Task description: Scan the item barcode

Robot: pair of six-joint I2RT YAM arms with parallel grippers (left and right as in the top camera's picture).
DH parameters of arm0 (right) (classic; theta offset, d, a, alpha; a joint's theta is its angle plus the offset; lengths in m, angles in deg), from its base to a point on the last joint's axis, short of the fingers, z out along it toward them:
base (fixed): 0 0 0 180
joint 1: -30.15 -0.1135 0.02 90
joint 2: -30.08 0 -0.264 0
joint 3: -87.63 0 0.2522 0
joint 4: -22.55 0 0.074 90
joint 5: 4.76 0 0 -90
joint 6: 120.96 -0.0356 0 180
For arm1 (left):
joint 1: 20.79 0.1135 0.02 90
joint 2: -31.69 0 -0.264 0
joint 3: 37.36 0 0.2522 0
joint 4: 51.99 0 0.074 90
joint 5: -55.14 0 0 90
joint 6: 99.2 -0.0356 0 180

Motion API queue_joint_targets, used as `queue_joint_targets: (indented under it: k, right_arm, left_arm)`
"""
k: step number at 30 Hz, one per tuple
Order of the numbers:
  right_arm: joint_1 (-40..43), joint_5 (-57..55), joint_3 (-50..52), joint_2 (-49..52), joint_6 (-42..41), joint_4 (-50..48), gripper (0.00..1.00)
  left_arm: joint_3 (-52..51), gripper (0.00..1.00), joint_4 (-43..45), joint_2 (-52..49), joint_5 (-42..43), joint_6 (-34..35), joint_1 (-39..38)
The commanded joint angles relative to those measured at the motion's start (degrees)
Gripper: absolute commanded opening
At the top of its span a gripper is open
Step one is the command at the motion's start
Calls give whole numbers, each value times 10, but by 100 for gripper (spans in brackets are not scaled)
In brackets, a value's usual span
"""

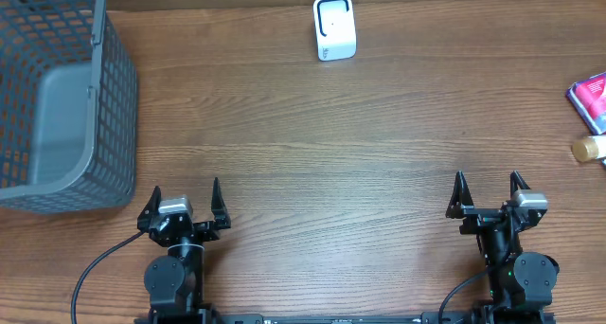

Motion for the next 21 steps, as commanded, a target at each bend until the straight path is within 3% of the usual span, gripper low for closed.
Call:
queue_joint_targets:
  k: [1,21]
  right_arm:
    - [1,-1,6,-5,4,-3,100]
    - [1,0,6,-5,4,-3,100]
  left_arm:
    - [-5,100,4,7,-14,-13,-12]
    - [-5,100,5,7,-5,-35,-12]
